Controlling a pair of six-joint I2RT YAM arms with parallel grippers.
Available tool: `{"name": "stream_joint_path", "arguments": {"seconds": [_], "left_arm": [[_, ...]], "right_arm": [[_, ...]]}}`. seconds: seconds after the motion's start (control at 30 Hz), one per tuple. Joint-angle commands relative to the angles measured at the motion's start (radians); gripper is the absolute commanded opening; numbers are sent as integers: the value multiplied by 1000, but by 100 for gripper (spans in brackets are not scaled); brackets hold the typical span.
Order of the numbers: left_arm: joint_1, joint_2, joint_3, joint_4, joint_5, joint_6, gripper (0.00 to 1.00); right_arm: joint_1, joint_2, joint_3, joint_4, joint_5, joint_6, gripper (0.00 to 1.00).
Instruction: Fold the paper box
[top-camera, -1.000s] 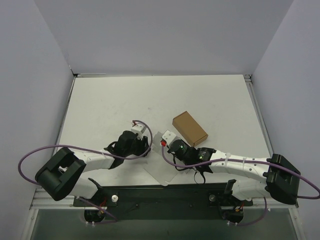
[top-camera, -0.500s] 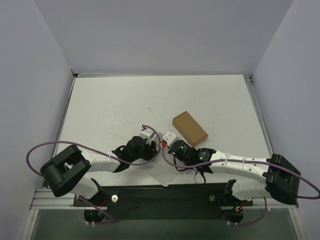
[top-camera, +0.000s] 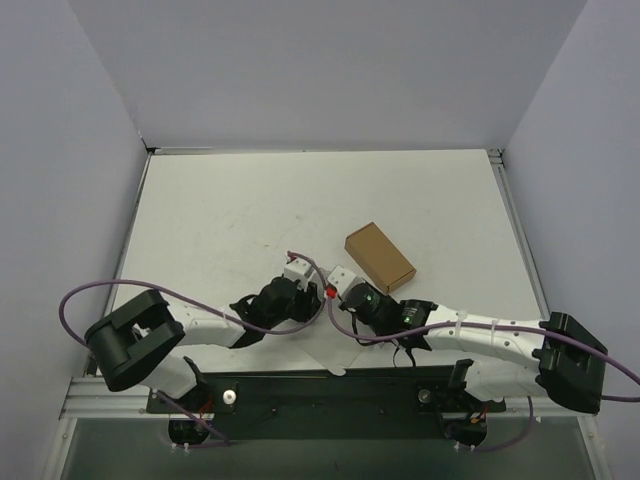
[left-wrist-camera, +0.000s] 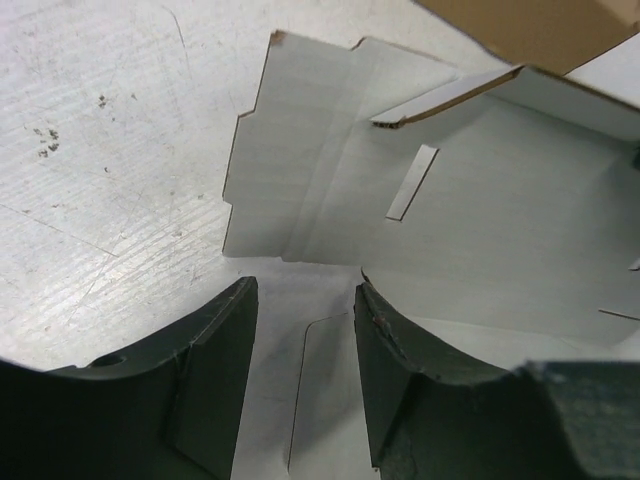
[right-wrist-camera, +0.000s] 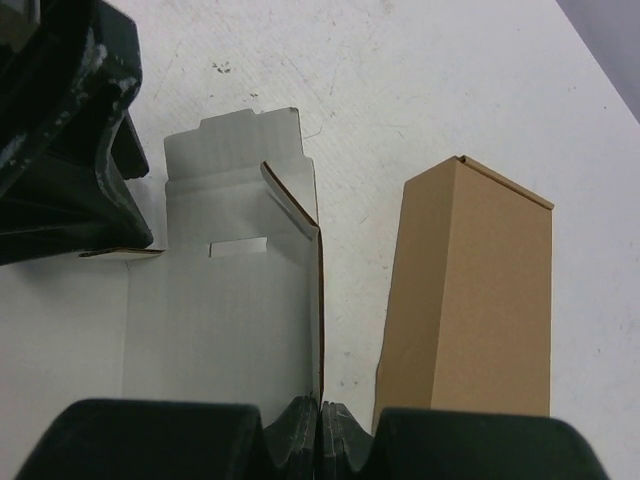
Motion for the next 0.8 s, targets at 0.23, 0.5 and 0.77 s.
{"name": "stream_joint_path", "arguments": {"seconds": [0.23, 0.5, 0.77], "left_arm": [[127, -431, -69, -111, 87, 1, 59], [351, -530, -45, -196, 180, 30, 67], [397, -223, 20, -53, 349, 88, 66]], "right_arm": [[114, -55, -35, 115, 103, -211, 0], [172, 6, -9, 138, 119, -296, 0], [177, 6, -16, 145, 86, -288, 0]]}}
